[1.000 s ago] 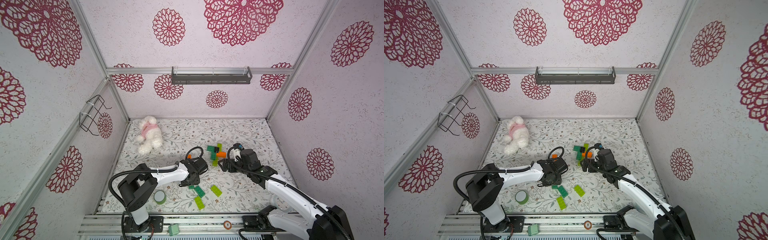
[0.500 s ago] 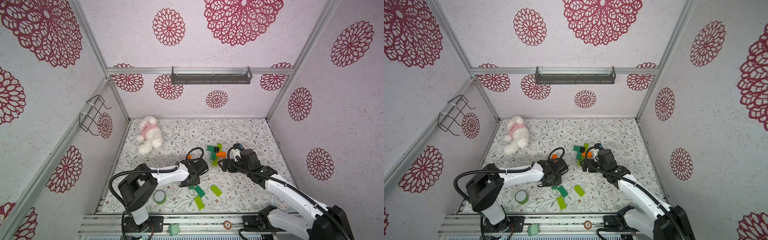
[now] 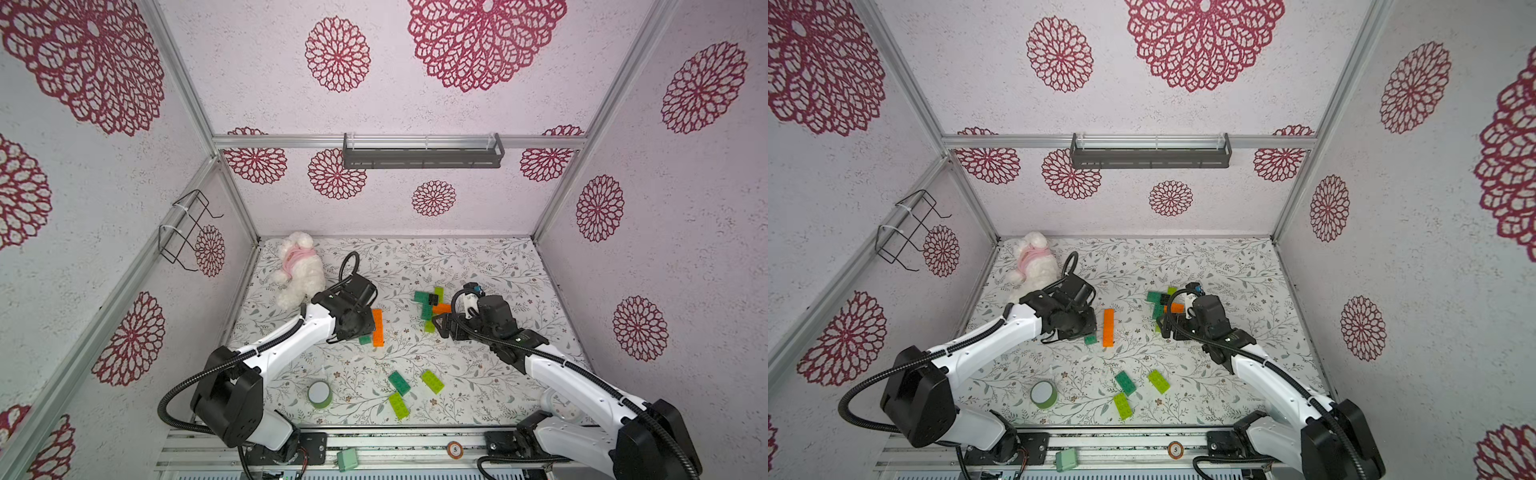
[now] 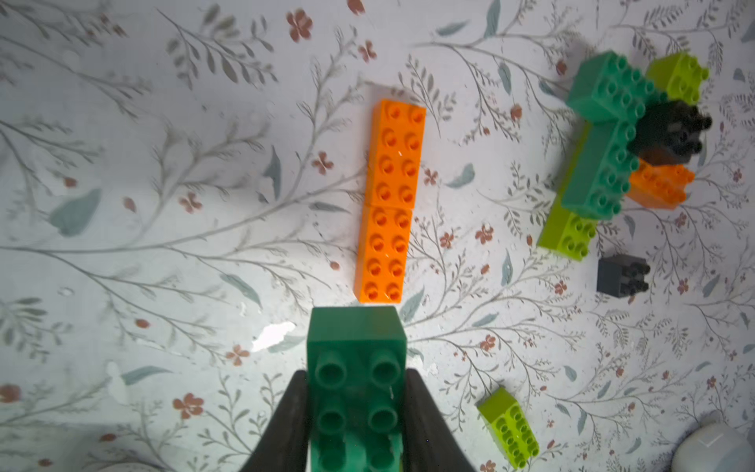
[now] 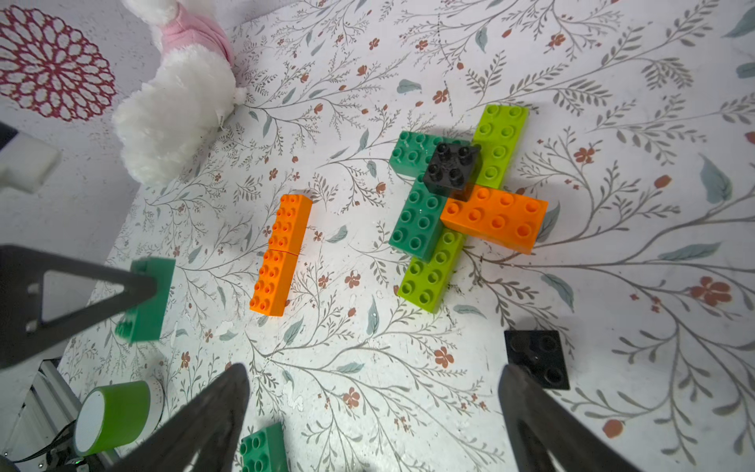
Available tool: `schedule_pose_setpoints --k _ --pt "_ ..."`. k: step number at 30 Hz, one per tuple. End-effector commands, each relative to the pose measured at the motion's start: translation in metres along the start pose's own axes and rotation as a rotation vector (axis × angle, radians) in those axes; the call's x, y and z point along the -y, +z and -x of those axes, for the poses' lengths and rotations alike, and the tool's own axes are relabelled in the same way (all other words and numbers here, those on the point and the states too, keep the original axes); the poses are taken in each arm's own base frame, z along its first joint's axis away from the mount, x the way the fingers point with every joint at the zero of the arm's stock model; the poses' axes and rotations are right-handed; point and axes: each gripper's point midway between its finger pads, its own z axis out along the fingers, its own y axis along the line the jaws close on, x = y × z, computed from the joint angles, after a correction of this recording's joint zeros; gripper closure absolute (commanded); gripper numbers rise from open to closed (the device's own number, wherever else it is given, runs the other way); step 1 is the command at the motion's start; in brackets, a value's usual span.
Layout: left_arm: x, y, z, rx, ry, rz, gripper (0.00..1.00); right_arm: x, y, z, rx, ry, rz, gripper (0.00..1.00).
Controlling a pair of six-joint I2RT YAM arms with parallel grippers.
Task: Assemble a small pinwheel with lego
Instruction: Assemble the lego brick with the lego brick.
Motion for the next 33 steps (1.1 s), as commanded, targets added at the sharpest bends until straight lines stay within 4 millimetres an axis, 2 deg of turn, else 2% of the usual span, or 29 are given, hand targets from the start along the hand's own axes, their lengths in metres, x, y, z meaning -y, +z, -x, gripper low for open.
schedule_pose_setpoints --k 1,6,13,24,31,32,33 --pt "0.001 0.012 0.003 -0.093 0.134 -0.004 0.8 -0.018 -0.001 0.017 0.052 0.006 0.064 0.04" --pt "0.007 0.034 0.021 -0.113 0.192 0.042 0.81 -0.026 0.005 0.016 0.042 -0.003 0.085 0.04" --pt "0.018 0.055 0.032 -0.114 0.233 0.051 0.81 -0.029 0.016 0.005 -0.006 -0.008 0.106 0.04" --pt "0.029 0.074 0.032 -0.107 0.279 0.105 0.82 -0.029 0.026 0.003 -0.034 -0.008 0.105 0.04" --pt "0.033 0.077 0.035 -0.091 0.268 0.104 0.82 -0.029 0.027 0.003 -0.039 -0.013 0.102 0.04" --pt "0.029 0.089 0.03 -0.119 0.268 0.123 0.82 -0.029 0.027 0.002 -0.041 -0.013 0.102 0.04" --pt "0.028 0.091 0.029 -0.122 0.264 0.129 0.82 -0.029 0.027 0.003 -0.041 -0.013 0.102 0.04"
